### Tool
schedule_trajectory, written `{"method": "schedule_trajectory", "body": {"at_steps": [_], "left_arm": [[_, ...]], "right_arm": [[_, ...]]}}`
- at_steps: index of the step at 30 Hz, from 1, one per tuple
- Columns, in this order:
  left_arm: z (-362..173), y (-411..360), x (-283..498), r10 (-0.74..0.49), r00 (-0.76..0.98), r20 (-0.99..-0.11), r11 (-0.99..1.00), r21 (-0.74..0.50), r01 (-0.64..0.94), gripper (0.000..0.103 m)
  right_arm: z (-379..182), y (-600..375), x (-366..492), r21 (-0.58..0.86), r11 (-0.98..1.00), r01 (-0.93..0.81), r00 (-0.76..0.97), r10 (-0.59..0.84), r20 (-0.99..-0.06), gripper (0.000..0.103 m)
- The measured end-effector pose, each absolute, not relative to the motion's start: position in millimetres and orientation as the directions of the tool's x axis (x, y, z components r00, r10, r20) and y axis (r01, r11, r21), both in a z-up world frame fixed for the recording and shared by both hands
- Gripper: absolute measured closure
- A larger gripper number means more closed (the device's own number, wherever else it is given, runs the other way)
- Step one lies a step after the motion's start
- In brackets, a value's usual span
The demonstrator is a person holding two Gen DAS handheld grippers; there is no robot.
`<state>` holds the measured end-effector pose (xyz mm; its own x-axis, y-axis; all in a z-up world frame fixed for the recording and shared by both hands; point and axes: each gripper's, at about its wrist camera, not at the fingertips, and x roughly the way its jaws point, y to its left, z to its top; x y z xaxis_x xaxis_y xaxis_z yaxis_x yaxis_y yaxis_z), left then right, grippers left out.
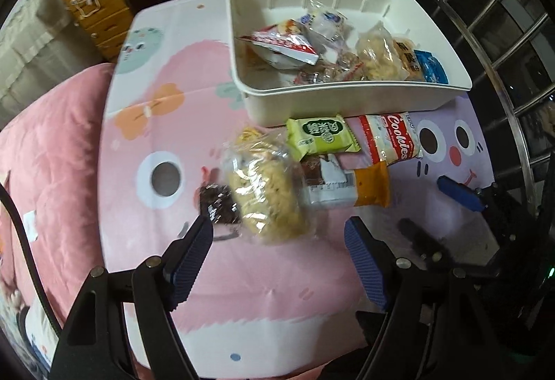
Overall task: Organize snacks
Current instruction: 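Move both tools back toward the remaining snacks on the table, then grasp the clear crisps bag with the left tool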
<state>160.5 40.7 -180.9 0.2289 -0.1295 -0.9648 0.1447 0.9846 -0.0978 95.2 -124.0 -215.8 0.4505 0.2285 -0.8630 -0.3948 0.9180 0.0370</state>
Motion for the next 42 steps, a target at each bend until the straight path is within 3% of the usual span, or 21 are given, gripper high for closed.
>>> {"method": "schedule_trajectory", "body": {"at_steps": [4, 21, 27, 31, 42], "left_arm": [[-195, 37, 174, -0.136, 0.211, -0.968, 0.981, -0.102, 0.164, 0.021], [-258, 46, 216, -0.161, 0.128, -0.979, 0.986, -0.155, 0.055, 0.022], [-263, 49, 219, -0.174, 0.112, -0.978, 0.985, -0.170, 0.042, 0.031], [-262, 54, 219, -0.162, 0.121, -0.979, 0.987, -0.161, 0.020, 0.047], [-254, 67, 212, -0.164, 0.149, -0.975, 0.986, -0.168, -0.014, 0.049]], "right_arm": [[-224, -113, 98, 0.003, 0.916, -0.402, 0.459, 0.204, -0.865, 0.038], [-266, -58, 107, -0.164, 0.778, -0.607, 0.442, 0.159, -0.883, 0.038], [-270, -55, 112, -0.187, 0.740, -0.646, 0.448, 0.169, -0.878, 0.038], [-271, -53, 116, -0.199, 0.717, -0.668, 0.449, 0.175, -0.876, 0.038], [-275, -45, 119, -0.212, 0.671, -0.711, 0.425, 0.169, -0.889, 0.035]]}}
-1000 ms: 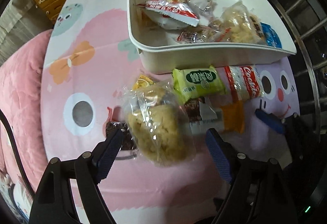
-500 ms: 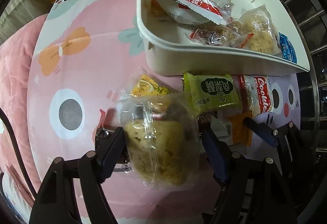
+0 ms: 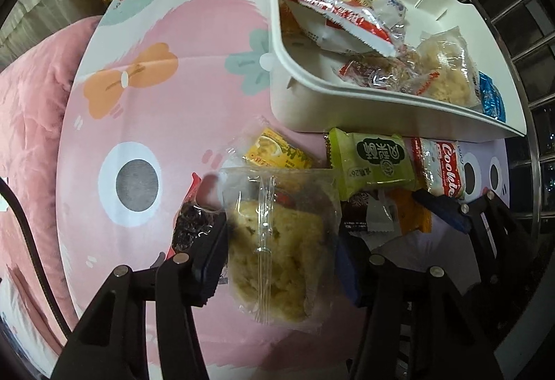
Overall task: Organize snacks
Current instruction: 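Grasp the clear crisps bag with the left tool, then grasp the white-and-orange bar with the right tool while the left tool holds the crisps bag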
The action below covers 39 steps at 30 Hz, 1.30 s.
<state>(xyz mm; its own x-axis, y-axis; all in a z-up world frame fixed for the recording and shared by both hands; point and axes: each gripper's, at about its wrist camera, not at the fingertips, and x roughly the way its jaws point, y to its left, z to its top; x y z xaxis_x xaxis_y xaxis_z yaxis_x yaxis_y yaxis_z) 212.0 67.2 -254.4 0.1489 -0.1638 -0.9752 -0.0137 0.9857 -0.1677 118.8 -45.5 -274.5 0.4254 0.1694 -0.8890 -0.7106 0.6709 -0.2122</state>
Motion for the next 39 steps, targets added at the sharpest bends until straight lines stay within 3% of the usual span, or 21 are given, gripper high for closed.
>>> {"method": "schedule_trajectory", "body": {"at_steps": [9, 13, 15, 20, 24, 26, 28, 39], "left_arm": [[-230, 69, 191, -0.117, 0.221, -0.968, 0.993, -0.118, 0.009, 0.049], [-222, 64, 181, -0.098, 0.255, -0.962, 0.995, -0.095, 0.026, 0.049], [-216, 64, 176, -0.087, 0.270, -0.959, 0.996, -0.081, 0.034, 0.049], [-207, 62, 165, -0.078, 0.289, -0.954, 0.997, -0.075, 0.020, 0.050], [-200, 66, 157, -0.063, 0.307, -0.950, 0.998, -0.069, -0.008, 0.050], [-195, 67, 152, -0.055, 0.317, -0.947, 0.997, -0.067, -0.026, 0.050], [-191, 67, 146, -0.042, 0.327, -0.944, 0.997, -0.061, -0.048, 0.050], [-162, 69, 95, 0.058, 0.369, -0.928, 0.975, -0.027, -0.220, 0.050]], "right_arm": [[-274, -42, 125, -0.202, 0.590, -0.782, 0.383, 0.198, -0.902, 0.030], [-273, -43, 129, -0.200, 0.566, -0.799, 0.372, 0.205, -0.905, 0.032], [-273, -43, 129, -0.204, 0.562, -0.802, 0.370, 0.200, -0.907, 0.036], [-271, -47, 124, -0.232, 0.554, -0.799, 0.385, 0.175, -0.906, 0.059], [-270, -52, 119, -0.241, 0.559, -0.793, 0.389, 0.162, -0.907, 0.070], [-270, -54, 115, -0.249, 0.562, -0.789, 0.394, 0.151, -0.907, 0.088], [-270, -57, 108, -0.265, 0.561, -0.784, 0.405, 0.139, -0.904, 0.099], [-258, -65, 73, -0.243, 0.533, -0.811, 0.391, 0.185, -0.902, 0.103]]}}
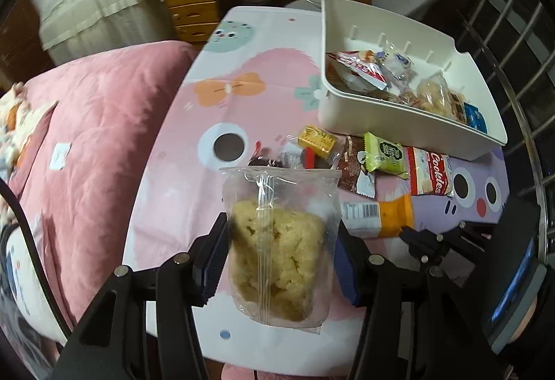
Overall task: Organize snacks
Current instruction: 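Grasp the white-and-orange bar with the right tool while the left tool holds the crisps bag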
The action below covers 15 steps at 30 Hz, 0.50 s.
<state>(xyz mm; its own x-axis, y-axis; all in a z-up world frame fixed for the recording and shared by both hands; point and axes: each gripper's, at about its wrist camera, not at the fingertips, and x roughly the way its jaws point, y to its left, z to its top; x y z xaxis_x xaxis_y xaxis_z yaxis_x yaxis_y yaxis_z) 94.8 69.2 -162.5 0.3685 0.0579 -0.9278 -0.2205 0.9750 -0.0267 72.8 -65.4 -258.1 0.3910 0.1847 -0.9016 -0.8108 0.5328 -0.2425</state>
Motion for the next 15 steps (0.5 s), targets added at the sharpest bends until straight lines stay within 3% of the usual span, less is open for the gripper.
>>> {"method": "schedule_trajectory", "body": {"at_steps": [15], "left_arm": [[-127, 31, 52, 0.132, 0.440, -0.888, 0.942, -0.025, -0.335, 0.050]], "right_arm": [[-196, -108, 33, -0.316, 0.431, -0.845, 0.458, 0.278, -0.844, 0.103]]}}
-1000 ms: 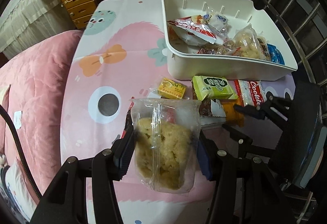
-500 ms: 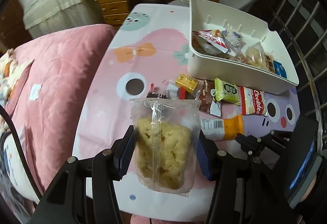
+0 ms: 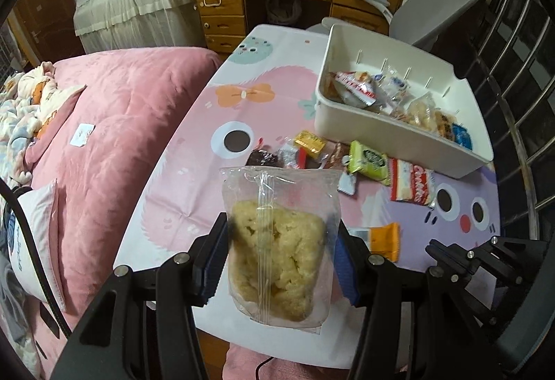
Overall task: Organize snacks
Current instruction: 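Grasp the white-and-orange bar with the right tool while the left tool holds the crisps bag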
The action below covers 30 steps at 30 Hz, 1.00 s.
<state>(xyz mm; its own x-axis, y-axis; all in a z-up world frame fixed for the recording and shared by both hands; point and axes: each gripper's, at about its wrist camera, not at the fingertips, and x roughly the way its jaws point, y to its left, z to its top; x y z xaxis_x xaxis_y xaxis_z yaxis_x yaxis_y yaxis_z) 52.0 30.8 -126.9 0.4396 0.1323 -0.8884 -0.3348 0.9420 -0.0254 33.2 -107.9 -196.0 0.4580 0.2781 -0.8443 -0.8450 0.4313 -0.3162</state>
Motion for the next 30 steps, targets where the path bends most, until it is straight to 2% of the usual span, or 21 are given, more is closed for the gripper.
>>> {"method": "schedule_trajectory", "body": {"at_steps": [5, 16, 18, 22, 27, 30], "left_arm": [[-119, 14, 47, 0.137, 0.463, -0.876, 0.936, -0.038, -0.349, 0.050], [-126, 10, 26, 0.115, 0.457, -0.882, 0.931, -0.065, -0.359, 0.050], [-128, 13, 24, 0.111, 0.457, -0.883, 0.929, -0.071, -0.363, 0.050], [-132, 23, 22, 0.096, 0.454, -0.886, 0.925, -0.089, -0.370, 0.050], [-137, 38, 24, 0.077, 0.446, -0.892, 0.928, -0.099, -0.359, 0.050], [-139, 48, 28, 0.068, 0.440, -0.895, 0.932, -0.100, -0.347, 0.050]], "right_arm": [[-178, -128, 35, -0.298, 0.418, -0.858, 0.449, 0.330, -0.831, 0.103], [-185, -129, 47, -0.113, 0.400, -0.909, 0.285, 0.402, -0.870, 0.100], [-191, -125, 48, -0.109, 0.389, -0.915, 0.273, 0.397, -0.876, 0.095], [-203, -112, 52, -0.056, 0.367, -0.929, 0.209, 0.393, -0.895, 0.073], [-223, -88, 58, -0.071, 0.327, -0.942, 0.191, 0.349, -0.918, 0.065], [-234, -74, 63, -0.072, 0.311, -0.948, 0.178, 0.329, -0.927, 0.055]]}}
